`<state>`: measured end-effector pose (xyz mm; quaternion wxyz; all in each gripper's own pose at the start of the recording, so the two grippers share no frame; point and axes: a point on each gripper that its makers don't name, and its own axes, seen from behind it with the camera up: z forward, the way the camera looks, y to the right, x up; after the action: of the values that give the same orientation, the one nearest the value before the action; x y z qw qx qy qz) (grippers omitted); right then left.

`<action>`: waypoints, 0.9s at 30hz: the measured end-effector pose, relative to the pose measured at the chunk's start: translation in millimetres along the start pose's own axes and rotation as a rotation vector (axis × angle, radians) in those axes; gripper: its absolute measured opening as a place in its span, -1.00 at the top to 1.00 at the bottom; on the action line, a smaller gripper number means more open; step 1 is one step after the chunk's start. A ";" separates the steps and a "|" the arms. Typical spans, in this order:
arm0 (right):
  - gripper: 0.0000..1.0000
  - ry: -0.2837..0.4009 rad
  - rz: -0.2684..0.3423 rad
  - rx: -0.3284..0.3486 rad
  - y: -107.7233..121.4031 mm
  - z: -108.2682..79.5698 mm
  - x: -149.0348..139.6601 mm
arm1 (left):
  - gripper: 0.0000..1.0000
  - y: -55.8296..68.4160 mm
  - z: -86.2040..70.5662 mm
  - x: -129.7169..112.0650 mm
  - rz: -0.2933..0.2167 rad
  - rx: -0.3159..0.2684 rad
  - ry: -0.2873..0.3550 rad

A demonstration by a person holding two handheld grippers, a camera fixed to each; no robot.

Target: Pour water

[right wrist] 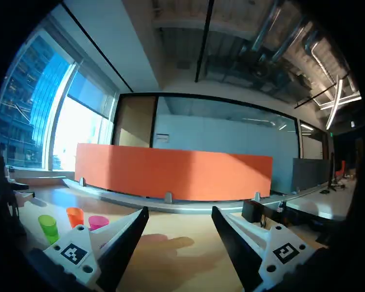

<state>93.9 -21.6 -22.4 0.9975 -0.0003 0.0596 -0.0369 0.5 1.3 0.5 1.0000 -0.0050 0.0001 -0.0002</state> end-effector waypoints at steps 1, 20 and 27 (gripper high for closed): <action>-0.99 -0.002 0.002 -0.001 0.2 1.1 -3.5 | -0.97 0.0 0.1 0.0 0.000 0.000 0.000; -0.99 -0.050 0.028 -0.013 7.7 10.0 -66.9 | -0.97 0.1 0.1 -0.1 0.000 0.000 0.000; -0.99 -0.079 0.054 -0.019 15.6 12.4 -84.7 | -0.98 -0.3 0.3 -0.2 0.000 0.000 0.000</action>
<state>12.7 0.2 -0.1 0.9997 -0.0095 0.0205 -0.0091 0.3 0.9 0.8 1.0000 -0.0049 0.0002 -0.0004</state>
